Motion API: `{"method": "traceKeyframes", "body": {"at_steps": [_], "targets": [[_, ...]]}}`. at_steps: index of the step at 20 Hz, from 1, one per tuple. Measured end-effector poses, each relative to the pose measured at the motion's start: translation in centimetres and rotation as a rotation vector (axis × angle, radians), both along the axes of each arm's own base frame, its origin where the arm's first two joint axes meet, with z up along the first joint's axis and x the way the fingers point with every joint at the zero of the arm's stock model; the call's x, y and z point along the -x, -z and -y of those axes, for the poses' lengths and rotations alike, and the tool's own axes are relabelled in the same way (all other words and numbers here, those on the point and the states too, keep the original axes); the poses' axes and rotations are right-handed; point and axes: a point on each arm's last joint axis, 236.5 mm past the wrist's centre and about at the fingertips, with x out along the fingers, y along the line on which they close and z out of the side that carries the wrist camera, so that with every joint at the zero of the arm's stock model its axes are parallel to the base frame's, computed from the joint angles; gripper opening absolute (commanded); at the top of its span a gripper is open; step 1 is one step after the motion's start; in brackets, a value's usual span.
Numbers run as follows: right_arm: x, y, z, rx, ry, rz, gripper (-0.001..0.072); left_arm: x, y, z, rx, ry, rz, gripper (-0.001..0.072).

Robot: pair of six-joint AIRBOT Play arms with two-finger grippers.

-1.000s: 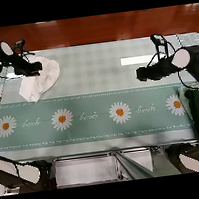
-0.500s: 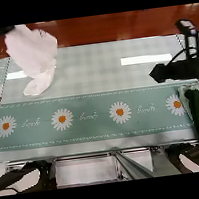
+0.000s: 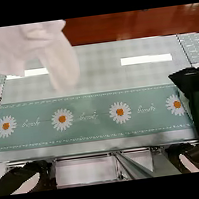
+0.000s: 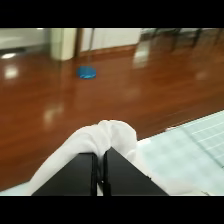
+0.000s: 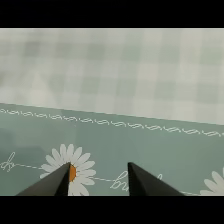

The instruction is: Fold the shirts.

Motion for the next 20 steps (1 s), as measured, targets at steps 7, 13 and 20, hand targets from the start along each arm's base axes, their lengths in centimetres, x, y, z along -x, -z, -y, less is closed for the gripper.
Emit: {"method": "traceKeyframes", "body": {"at_steps": [7,13,20], "targets": [[0.8,-0.6,0.3,-0.016,0.018,0.011,0.0411,5.5,2.6,10.7,0.075,0.297,-0.056,0.0023],[0.7,-0.5,0.9,-0.012,0.053,0.01,0.0411,6.5,18.7,15.5,0.095,0.362,-0.405,0.0023],[-0.5,3.5,0.2,-0.008,0.053,-0.119,0.0411,8.5,44.7,4.7,-0.13,0.115,-0.946,0.0381]]}}
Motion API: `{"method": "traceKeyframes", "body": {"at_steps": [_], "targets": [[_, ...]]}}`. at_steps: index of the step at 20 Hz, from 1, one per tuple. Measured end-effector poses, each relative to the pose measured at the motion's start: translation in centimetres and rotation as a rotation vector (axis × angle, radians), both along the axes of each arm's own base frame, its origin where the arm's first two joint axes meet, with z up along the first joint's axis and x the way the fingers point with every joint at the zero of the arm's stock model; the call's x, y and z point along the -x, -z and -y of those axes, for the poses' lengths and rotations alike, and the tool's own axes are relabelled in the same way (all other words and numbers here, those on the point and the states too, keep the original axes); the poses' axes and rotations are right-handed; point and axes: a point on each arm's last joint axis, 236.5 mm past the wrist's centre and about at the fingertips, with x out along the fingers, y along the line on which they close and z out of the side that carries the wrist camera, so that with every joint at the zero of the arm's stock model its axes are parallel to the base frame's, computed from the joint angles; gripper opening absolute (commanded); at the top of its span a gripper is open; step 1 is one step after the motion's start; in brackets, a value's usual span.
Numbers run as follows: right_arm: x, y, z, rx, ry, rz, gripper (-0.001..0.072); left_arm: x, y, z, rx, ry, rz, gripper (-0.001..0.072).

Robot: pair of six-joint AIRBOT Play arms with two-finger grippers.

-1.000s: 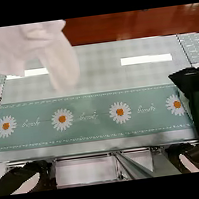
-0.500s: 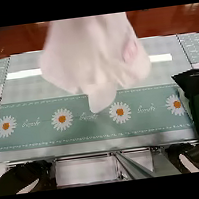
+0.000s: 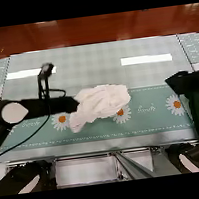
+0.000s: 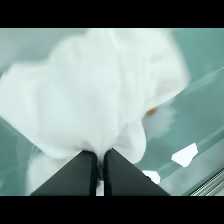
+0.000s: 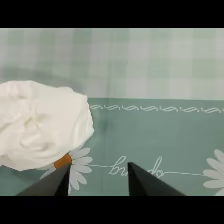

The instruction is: Fold the shirts.

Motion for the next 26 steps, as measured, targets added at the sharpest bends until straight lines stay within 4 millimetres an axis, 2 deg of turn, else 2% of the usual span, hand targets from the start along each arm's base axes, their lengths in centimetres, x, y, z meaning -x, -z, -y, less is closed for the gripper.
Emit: {"method": "traceKeyframes", "body": {"at_steps": [1,3,4,5,6,8,10,11,12,13,15,17,19,21,26], "targets": [[-0.4,1.3,-0.4,-0.006,-0.005,-0.032,0.0411,0.9,2.5,-1.3,-0.03,-0.019,-0.065,0.051],[-1.3,4.2,-1.1,-0.008,-0.017,-0.098,0.0411,1.9,5.2,-3.4,-0.068,-0.058,-0.148,0.0509],[-1.9,5.1,-1.2,-0.003,-0.025,-0.12,0.0411,1.7,5.6,-4.7,-0.09,-0.079,-0.165,0.0509],[-2.4,5.6,-1.1,0.008,-0.034,-0.143,0.0411,1.1,5.2,-6.0,-0.11,-0.103,-0.168,0.0509],[-3.0,5.2,-0.5,0.025,-0.038,-0.147,0.0411,0.1,4.1,-7.7,-0.13,-0.138,-0.16,0.0509],[-4.4,3.1,2.2,0.075,-0.003,-0.113,0.0411,-2.5,0.4,-11.7,-0.142,-0.246,-0.103,0.0508],[-5.0,1.3,7.3,0.143,0.119,-0.08,0.0411,-4.1,-3.1,-16.2,-0.135,-0.391,-0.041,0.0506],[-4.6,1.2,9.8,0.162,0.192,-0.085,0.0411,-4.1,-3.9,-17.8,-0.108,-0.458,-0.038,0.0506],[-4.0,1.8,11.9,0.159,0.262,-0.096,0.0411,-3.6,-3.9,-18.2,-0.056,-0.495,-0.063,0.0506],[-3.4,3.1,12.8,0.132,0.304,-0.114,0.0411,-2.7,-3.2,-17.2,0.026,-0.49,-0.112,0.0506],[-2.4,7.1,12.6,0.037,0.329,-0.164,0.0411,-0.7,-1.3,-13.2,0.215,-0.401,-0.2,0.0506],[-1.3,11.4,10.5,-0.079,0.301,-0.224,0.0411,1.5,0.5,-9.7,0.357,-0.303,-0.271,0.0506],[-0.3,14.3,8.6,-0.169,0.274,-0.264,0.0411,2.8,1.9,-7.6,0.429,-0.239,-0.283,0.0506],[0.4,16.1,7.5,-0.219,0.259,-0.284,0.0411,3.5,2.6,-6.0,0.459,-0.185,-0.274,0.0507],[0.8,17.3,6.4,-0.269,0.244,-0.294,0.0411,3.1,5.4,-3.9,0.397,-0.148,-0.226,0.0507]]}}
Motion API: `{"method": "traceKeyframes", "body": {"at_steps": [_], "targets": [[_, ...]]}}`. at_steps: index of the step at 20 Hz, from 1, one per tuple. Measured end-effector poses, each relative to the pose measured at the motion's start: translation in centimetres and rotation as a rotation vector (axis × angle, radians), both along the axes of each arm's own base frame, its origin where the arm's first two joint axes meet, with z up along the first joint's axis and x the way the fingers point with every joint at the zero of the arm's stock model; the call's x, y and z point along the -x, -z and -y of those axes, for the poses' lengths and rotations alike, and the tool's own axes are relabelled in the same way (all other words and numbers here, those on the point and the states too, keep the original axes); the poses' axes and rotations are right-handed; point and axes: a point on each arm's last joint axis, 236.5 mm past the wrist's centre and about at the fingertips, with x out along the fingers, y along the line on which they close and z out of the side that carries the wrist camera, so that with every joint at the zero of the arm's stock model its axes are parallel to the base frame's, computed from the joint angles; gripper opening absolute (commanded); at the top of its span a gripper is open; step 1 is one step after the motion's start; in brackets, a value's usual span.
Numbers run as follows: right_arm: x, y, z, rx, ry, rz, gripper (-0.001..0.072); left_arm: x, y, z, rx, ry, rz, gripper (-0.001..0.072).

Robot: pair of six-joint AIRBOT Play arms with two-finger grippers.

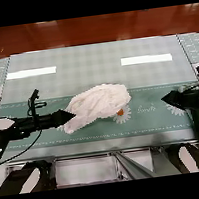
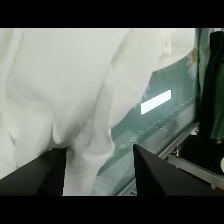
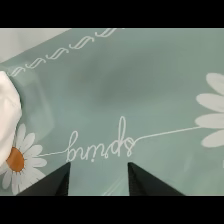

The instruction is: Fold the shirts.

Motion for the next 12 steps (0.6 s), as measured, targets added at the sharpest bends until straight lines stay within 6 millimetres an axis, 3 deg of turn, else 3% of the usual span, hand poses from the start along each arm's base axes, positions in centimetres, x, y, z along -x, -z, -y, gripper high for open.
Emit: {"method": "traceKeyframes", "body": {"at_steps": [4,5,6,12], "targets": [[0.0,0.0,-0.6,-0.03,0.0,0.003,0.0411,-0.9,2.1,1.2,-0.064,0.011,0.012,0.05],[0.0,-0.1,-0.8,-0.041,0.001,0.005,0.0411,-1.2,2.5,1.5,-0.079,0.016,0.014,0.0327],[-0.1,-0.2,-1.0,-0.05,0.002,0.01,0.0411,-1.5,2.8,1.8,-0.09,0.024,0.014,0.0026],[-0.3,-0.4,-2.4,-0.116,-0.009,0.015,0.0411,-3.9,2.1,2.8,-0.14,0.098,0.066,0.0023]]}}
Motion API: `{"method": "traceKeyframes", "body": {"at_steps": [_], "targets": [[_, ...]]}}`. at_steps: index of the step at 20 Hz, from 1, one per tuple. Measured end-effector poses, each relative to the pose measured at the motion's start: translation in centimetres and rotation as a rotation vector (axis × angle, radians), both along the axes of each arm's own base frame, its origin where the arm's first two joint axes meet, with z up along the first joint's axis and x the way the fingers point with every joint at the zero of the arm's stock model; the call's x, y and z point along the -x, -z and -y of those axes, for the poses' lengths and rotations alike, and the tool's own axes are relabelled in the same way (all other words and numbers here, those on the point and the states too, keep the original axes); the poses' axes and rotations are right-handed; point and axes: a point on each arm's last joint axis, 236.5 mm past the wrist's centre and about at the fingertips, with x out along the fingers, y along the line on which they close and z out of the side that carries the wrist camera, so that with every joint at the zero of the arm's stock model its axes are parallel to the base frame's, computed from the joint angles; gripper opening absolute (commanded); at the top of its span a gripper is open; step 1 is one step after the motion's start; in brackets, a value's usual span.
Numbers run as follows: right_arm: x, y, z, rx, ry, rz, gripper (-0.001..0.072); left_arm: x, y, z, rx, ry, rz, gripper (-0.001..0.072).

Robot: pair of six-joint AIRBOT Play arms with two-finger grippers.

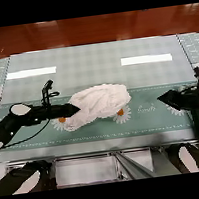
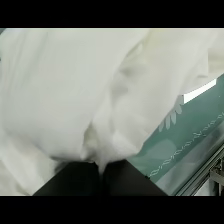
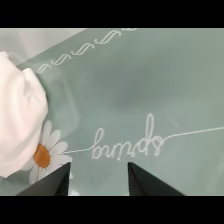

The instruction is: Fold the shirts.

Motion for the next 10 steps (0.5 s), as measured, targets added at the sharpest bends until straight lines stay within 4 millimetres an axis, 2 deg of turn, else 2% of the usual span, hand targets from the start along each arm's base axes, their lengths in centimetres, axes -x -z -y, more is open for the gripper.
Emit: {"method": "traceKeyframes", "body": {"at_steps": [4,10], "targets": [[-0.2,1.7,-4.0,-0.081,-0.097,-0.043,0.0411,-0.8,-0.9,0.3,-0.005,0.024,0.025,0.0024],[-3.5,5.9,-10.0,-0.16,-0.198,-0.144,0.0411,-0.4,-1.2,0.7,0.004,0.049,0.011,0.0024]]}}
